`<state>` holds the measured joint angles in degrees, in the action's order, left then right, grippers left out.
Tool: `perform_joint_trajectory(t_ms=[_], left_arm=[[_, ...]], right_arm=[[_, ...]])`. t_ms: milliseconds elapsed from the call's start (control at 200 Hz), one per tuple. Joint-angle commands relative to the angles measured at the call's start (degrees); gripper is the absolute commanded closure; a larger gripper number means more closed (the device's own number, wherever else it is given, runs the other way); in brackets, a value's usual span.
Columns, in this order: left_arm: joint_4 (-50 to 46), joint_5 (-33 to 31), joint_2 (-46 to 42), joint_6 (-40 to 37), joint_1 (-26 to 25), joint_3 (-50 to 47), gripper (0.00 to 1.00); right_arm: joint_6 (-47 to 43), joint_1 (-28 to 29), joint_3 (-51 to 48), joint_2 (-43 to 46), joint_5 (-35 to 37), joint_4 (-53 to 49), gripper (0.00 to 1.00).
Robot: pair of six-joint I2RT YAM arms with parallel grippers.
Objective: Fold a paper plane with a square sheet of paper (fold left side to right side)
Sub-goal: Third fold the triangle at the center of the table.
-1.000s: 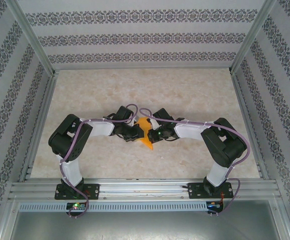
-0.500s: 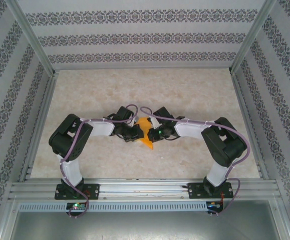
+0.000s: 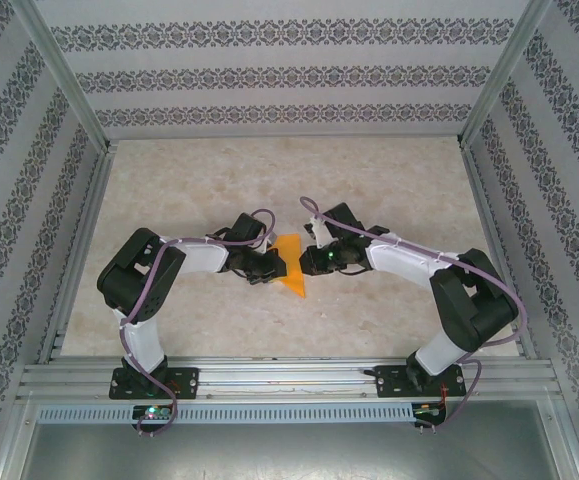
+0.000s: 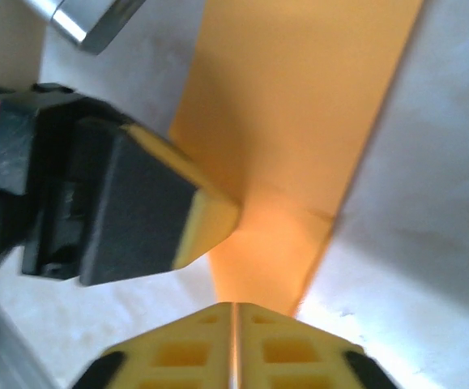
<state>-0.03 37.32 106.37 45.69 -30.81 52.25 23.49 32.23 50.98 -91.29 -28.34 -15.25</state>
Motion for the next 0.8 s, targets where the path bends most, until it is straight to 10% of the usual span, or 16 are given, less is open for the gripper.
perform_joint_trajectory(t_ms=[0,799], left_arm=[[-4.62,-3.57,2.57,0.03,-0.49,-1.66,0.89],[-5.00,-3.52,2.88,-0.15,-0.48,-1.50,0.89]], right_arm=[[5.11,1.36,-2.61,-0.90,-9.56,0.79,1.00],[9.82,2.67,-4.09,-8.63,-7.35,2.29,1.00]])
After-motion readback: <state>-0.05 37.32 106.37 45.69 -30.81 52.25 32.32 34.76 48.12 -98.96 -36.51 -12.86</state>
